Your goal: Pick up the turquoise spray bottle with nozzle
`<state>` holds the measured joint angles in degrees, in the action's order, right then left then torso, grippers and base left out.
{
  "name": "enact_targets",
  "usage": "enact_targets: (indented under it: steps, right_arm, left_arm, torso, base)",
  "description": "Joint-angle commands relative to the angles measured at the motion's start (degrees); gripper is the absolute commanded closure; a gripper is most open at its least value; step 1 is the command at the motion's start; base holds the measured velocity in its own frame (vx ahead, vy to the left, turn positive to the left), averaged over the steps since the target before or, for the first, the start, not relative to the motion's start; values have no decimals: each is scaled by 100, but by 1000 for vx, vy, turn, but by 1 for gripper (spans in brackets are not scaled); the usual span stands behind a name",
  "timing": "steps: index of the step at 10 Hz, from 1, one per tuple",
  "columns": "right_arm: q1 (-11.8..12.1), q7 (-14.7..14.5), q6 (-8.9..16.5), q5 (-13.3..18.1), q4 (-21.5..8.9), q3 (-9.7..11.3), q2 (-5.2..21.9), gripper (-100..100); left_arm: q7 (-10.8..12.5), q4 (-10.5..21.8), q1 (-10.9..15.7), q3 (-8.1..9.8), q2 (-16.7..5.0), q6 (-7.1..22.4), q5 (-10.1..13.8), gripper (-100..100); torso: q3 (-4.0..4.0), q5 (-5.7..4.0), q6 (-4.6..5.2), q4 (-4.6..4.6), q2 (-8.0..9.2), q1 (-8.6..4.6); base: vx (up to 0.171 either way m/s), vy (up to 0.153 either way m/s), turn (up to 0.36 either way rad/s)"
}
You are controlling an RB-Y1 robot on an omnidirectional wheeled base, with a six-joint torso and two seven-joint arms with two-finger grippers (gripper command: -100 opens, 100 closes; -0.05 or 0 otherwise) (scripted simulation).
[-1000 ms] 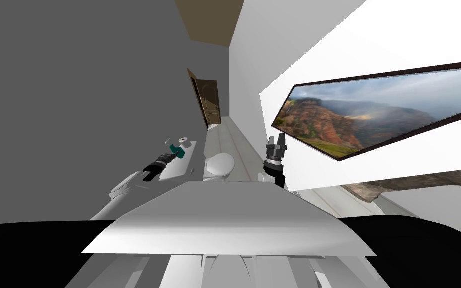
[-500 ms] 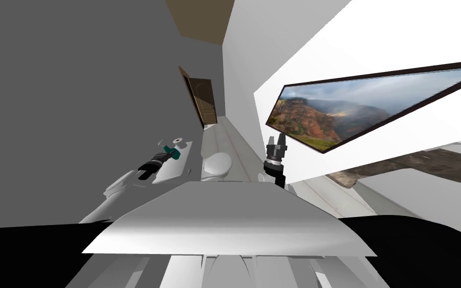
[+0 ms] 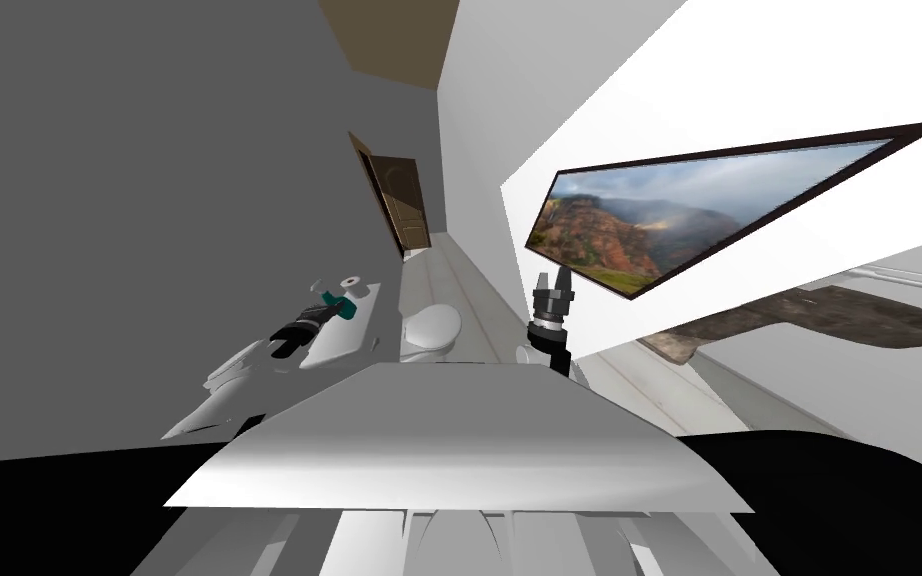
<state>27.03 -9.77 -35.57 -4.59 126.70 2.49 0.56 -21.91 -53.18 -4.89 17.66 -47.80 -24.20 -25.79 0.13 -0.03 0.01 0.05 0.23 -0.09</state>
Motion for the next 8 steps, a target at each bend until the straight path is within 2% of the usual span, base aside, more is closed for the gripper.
enact_targets:
  steps: [1, 3, 4, 6, 7, 8]
  right_arm:
    - [0, 0, 0, 0, 0, 0, 0, 0]
    - [2, 0, 0, 0, 0, -1, 0, 0]
    - [2, 0, 0, 0, 0, -1, 0, 0]
    - [1, 0, 0, 0, 0, 0, 0, 0]
    - [2, 0, 0, 0, 0, -1, 0, 0]
    - [0, 0, 0, 0, 0, 0, 0, 0]
  left_arm:
    - [-40, 286, 121, 47, -49, -100, 33, -100]
    - [-40, 536, 121, 47, -49, -100, 33, -100]
    - [-132, 770, 425, 155, -165, -327, 105, -100]
    - [-132, 1174, 429, 155, -165, -327, 105, -100]
    - [-223, 1402, 736, 263, -282, -554, 176, -100]
    - [-223, 1834, 736, 263, -282, -554, 176, -100]
  torso:
    - [0, 0, 0, 0, 0, 0]
    - [0, 0, -10, 0, -2, 0]
    - [-5, 3, -10, -2, -11, 7]
    - [4, 0, -8, 1, 5, -5]
    - [1, 1, -11, 0, 0, 1]
    - [3, -3, 1, 2, 4, -8]
  base:
    - [-85, -47, -213]
    - [-19, -18, 7]
    - [-61, -36, -232]
    - [-57, -36, -95]
    - [-74, -53, -217]
    - [-79, -51, -186]
